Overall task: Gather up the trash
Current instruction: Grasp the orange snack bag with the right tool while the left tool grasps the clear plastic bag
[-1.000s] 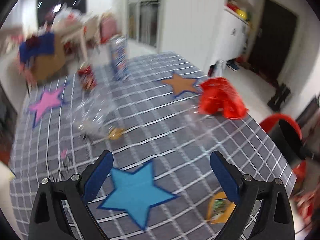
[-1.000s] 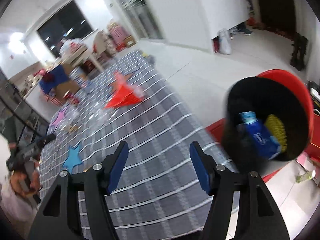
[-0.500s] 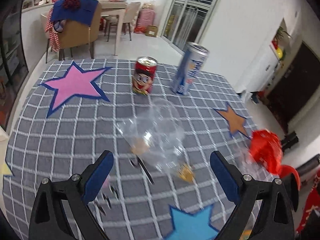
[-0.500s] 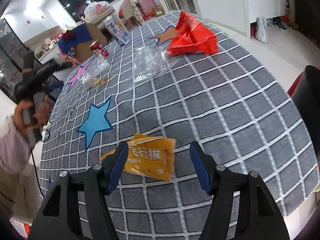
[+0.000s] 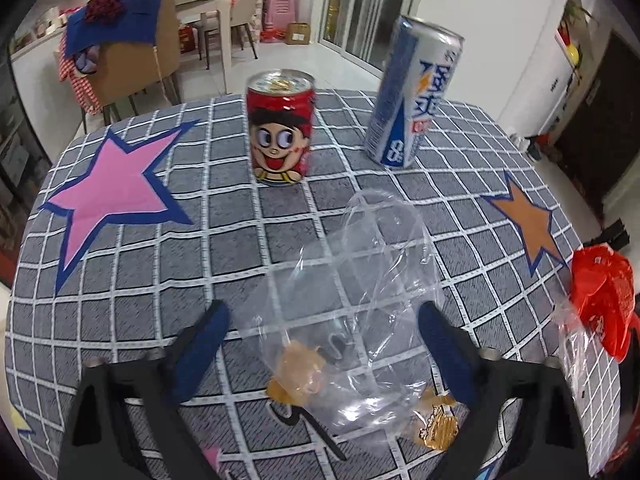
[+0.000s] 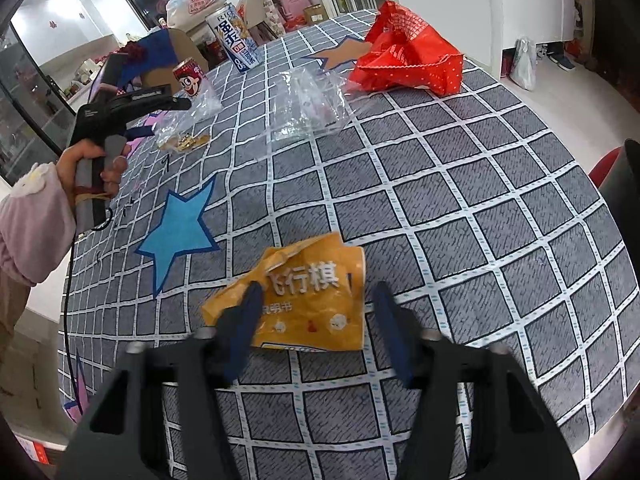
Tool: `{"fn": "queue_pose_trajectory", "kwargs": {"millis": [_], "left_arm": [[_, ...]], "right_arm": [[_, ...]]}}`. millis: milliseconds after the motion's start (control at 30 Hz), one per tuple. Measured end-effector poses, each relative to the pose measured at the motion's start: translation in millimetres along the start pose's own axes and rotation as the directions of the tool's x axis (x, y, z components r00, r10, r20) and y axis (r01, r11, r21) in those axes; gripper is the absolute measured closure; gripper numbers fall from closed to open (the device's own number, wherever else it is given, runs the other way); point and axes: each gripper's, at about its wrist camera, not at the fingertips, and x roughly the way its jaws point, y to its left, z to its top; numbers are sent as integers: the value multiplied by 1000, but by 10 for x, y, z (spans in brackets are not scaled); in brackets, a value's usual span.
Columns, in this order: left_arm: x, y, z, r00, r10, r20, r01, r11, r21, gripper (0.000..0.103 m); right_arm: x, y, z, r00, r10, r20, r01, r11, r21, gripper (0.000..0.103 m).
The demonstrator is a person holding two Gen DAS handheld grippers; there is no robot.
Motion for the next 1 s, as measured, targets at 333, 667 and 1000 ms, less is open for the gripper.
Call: {"fn": "queue_pose_trajectory", "kwargs": {"millis": [333, 667, 1000], "left_arm": [[79, -96, -62, 999, -31, -27, 32, 999, 27, 0], [-206, -71, -119, 994, -101, 47, 101, 995, 8, 2], [-770, -111, -429, 969, -213, 123, 210, 977, 37, 2]], "right_arm": [[8, 63, -50, 1000, 0, -7, -1, 999, -38, 98], [-195, 57, -20, 999, 10, 49, -8, 999, -50, 99], [-252, 9, 101, 991, 98, 88, -97, 995, -12, 34]]}}
